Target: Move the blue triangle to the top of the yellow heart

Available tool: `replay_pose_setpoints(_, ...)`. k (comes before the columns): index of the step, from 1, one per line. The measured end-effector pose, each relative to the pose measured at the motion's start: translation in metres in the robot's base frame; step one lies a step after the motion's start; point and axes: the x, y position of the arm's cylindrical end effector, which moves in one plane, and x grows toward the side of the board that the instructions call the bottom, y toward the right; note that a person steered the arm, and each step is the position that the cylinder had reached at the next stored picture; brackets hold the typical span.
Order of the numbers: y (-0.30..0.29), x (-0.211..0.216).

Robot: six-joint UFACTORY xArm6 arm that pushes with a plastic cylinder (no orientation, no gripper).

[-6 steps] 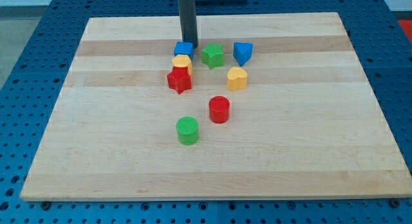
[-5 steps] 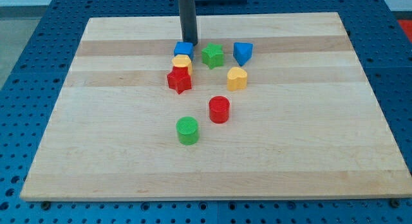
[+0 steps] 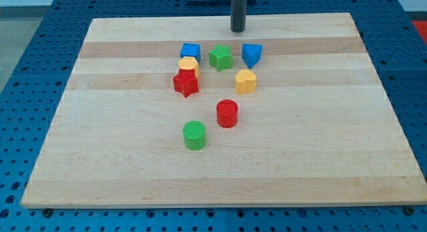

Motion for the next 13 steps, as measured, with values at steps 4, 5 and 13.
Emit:
replay_pose_setpoints(4, 0.017, 0.055)
replay_pose_setpoints(5, 0.017, 0.056)
replay_pose_setpoints(13, 0.063, 0.041)
